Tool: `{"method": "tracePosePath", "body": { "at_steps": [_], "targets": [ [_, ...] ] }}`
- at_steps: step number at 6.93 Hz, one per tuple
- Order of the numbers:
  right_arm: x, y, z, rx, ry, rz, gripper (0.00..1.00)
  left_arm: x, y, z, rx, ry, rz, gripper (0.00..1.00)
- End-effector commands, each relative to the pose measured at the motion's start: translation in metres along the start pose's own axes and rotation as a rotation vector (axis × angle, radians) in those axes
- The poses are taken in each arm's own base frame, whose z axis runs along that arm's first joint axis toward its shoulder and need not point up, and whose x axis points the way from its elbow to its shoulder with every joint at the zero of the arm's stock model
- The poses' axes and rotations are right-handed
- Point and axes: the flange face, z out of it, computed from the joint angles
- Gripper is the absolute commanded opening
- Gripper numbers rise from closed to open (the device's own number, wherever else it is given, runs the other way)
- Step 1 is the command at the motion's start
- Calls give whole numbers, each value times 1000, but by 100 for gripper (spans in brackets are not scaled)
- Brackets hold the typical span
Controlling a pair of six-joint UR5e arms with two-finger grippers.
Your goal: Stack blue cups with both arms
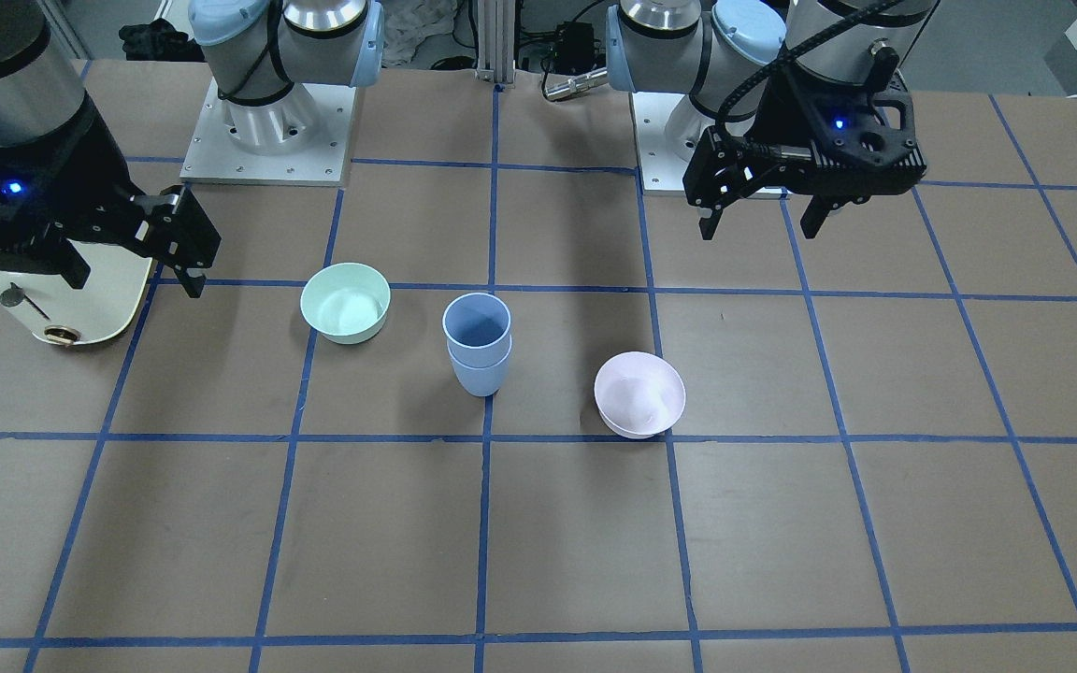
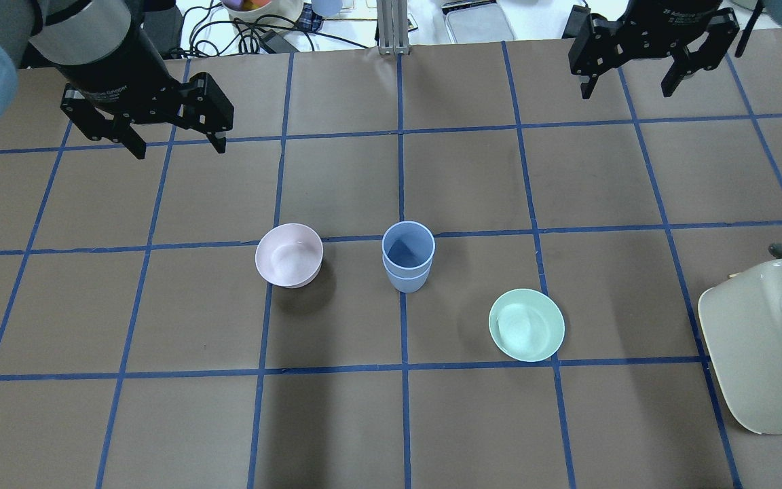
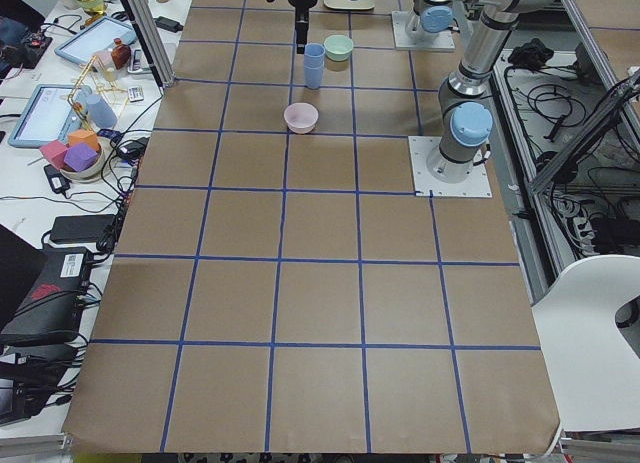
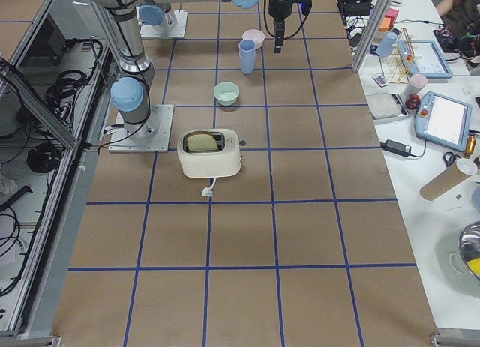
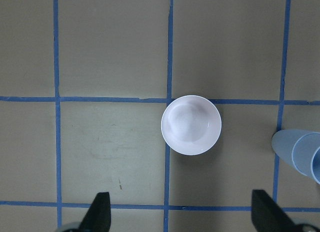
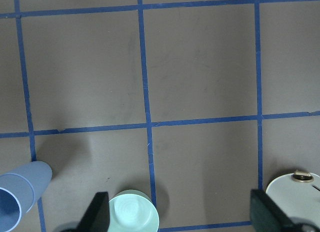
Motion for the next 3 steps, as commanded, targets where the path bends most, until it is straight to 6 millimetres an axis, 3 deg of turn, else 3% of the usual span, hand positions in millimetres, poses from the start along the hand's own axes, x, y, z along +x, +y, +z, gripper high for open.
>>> {"method": "tracePosePath", "body": {
  "at_steps": [1, 3],
  "targets": [
    [-2, 1, 1, -4, -1, -2, 100, 1, 0, 0, 0, 0, 1, 100],
    [-3, 1, 0, -1, -2, -3, 100, 1, 0, 0, 0, 0, 1, 100]
  ]
}}
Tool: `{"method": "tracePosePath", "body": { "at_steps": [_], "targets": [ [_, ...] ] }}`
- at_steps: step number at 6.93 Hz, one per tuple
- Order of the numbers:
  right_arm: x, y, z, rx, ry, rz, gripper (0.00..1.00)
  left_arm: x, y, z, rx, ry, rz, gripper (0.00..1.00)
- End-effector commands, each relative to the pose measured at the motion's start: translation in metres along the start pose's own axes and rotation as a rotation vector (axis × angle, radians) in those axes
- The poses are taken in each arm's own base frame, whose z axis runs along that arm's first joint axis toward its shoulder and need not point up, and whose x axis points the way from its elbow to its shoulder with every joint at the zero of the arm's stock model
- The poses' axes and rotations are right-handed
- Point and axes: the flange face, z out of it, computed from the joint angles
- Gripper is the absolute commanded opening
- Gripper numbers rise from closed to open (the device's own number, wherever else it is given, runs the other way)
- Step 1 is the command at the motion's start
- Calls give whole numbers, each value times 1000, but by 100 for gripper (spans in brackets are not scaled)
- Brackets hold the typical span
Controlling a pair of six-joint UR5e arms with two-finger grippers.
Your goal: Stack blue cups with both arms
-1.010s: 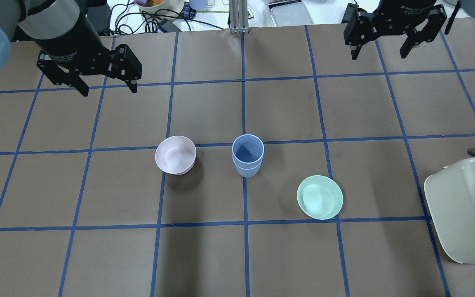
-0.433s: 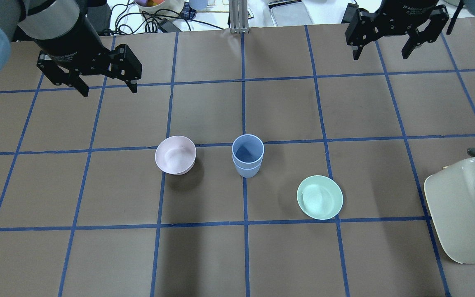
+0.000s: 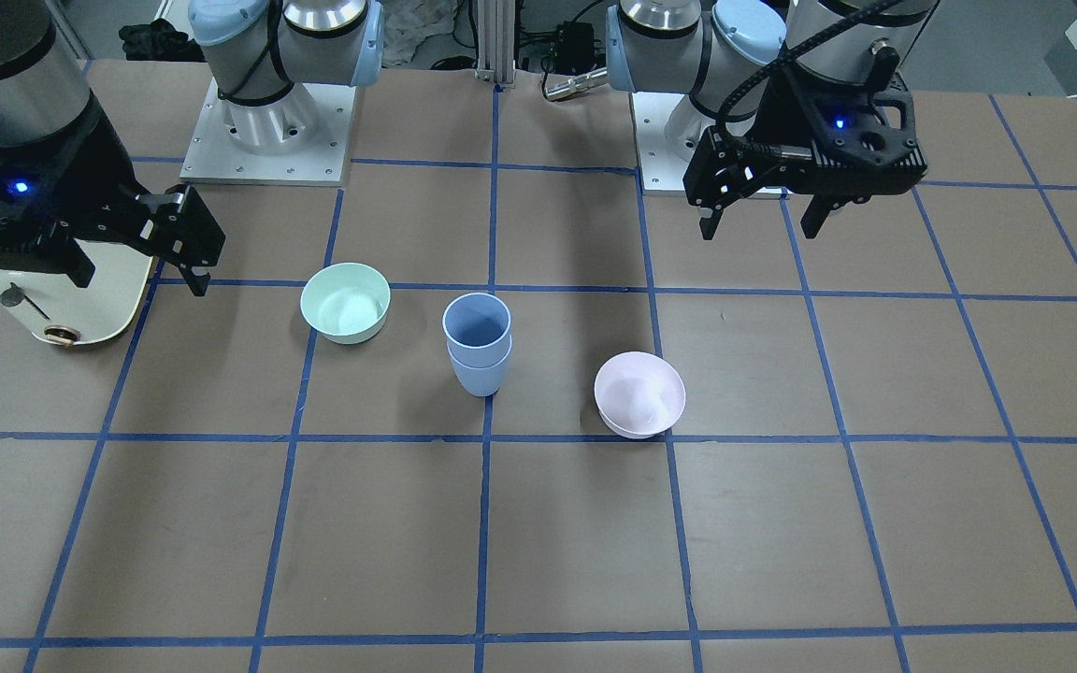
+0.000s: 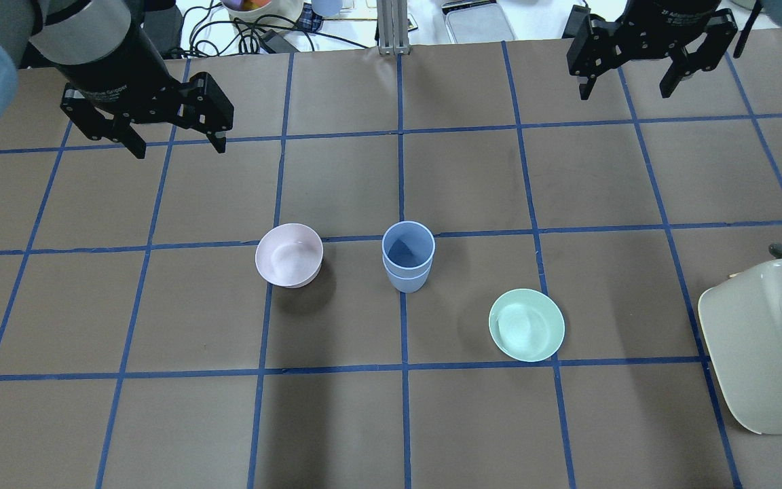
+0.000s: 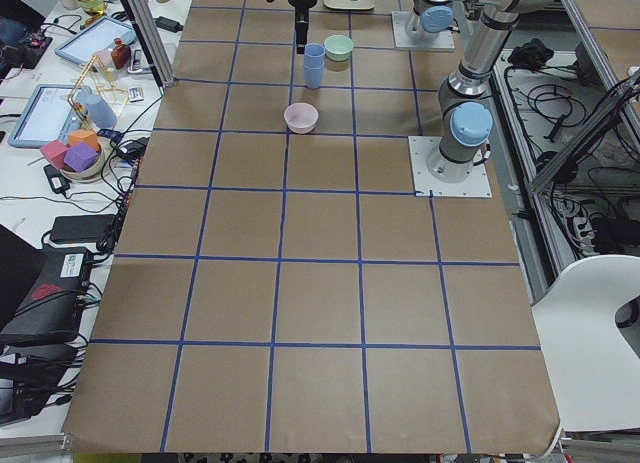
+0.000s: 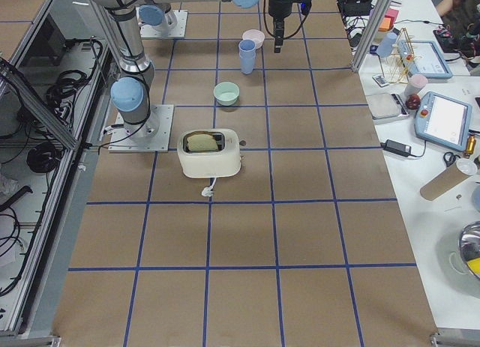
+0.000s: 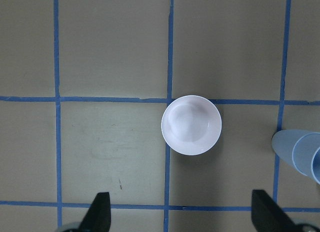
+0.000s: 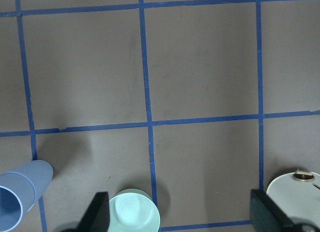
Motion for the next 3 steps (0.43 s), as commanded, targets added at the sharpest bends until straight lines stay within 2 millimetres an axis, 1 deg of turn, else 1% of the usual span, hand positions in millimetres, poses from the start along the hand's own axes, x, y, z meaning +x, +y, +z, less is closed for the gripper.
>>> {"method": "tracePosePath", "body": {
  "at_steps": [1, 3],
  "targets": [
    [-1, 0, 0, 1, -1, 0, 100, 0, 0, 0, -1, 0, 1, 100],
    [-1, -1, 1, -2, -1, -2, 100, 0, 0, 0, -1, 0, 1, 100]
  ]
}}
